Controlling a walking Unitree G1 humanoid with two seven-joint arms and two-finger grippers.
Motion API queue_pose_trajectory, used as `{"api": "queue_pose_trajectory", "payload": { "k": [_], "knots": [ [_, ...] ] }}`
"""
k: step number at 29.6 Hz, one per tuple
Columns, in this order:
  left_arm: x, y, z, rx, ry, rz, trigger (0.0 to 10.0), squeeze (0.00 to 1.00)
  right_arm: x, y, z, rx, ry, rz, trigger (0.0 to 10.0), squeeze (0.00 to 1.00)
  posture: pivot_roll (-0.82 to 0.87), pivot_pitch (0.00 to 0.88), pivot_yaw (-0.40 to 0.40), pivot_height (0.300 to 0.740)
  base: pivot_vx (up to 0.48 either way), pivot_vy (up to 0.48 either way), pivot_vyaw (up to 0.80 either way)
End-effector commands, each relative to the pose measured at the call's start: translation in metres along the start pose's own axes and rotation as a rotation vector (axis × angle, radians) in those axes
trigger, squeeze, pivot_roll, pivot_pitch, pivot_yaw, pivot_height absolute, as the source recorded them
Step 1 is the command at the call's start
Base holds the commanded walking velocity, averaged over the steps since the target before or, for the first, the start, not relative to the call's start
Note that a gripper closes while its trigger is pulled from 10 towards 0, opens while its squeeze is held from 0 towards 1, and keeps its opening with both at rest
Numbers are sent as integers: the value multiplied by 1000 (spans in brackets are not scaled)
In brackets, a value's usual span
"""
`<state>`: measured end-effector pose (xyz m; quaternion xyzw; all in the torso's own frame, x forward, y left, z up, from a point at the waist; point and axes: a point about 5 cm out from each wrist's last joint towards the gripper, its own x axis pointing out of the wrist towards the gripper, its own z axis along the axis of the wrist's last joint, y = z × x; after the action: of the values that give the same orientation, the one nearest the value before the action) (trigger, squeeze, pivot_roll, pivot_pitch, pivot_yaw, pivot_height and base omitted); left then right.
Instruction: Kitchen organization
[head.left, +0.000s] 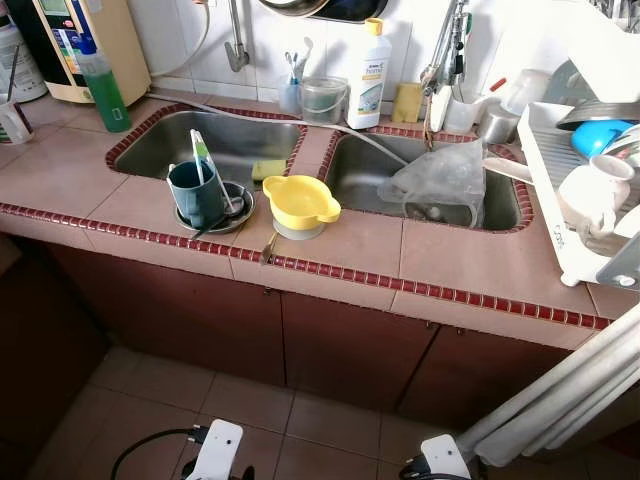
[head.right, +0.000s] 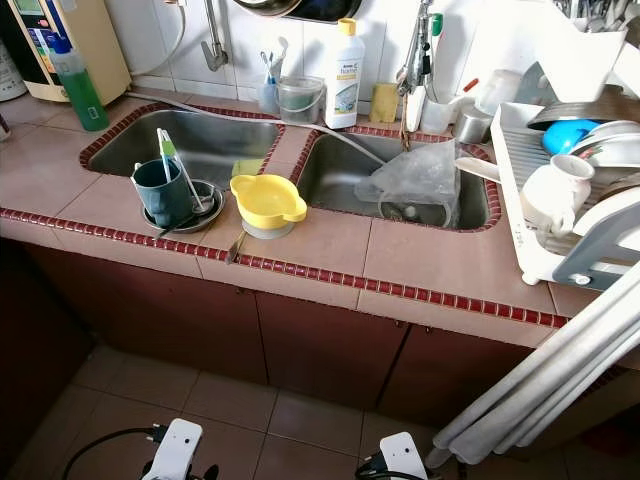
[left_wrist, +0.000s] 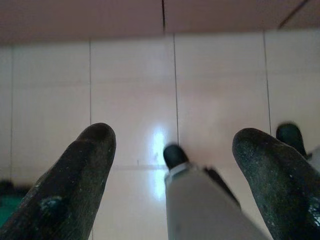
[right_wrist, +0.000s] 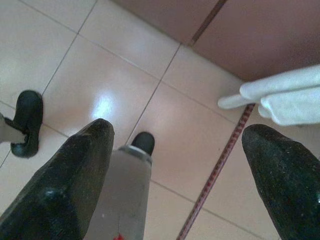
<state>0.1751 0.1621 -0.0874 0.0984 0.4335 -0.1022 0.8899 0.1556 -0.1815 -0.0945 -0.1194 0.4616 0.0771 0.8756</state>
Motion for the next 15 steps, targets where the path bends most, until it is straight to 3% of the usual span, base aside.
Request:
{"api": "queue_pose_trajectory", "payload": {
  "k": [1, 9, 15],
  "knots": [
    [2, 4, 12, 22, -53, -4, 10000, 0, 0, -3, 5, -19, -27, -2, 10000, 0, -36, 0, 13, 740, 0, 0, 0],
    [3, 15, 40, 46, -198, -3, 10000, 0, 4, -4, 39, -52, -189, 23, 10000, 0, -34, 0, 13, 740, 0, 0, 0],
    [0, 23, 69, -15, -369, -2, 10000, 0, 3, 2, 81, -30, -404, 78, 10000, 0, -39, 0, 4, 740, 0, 0, 0]
  ]
}}
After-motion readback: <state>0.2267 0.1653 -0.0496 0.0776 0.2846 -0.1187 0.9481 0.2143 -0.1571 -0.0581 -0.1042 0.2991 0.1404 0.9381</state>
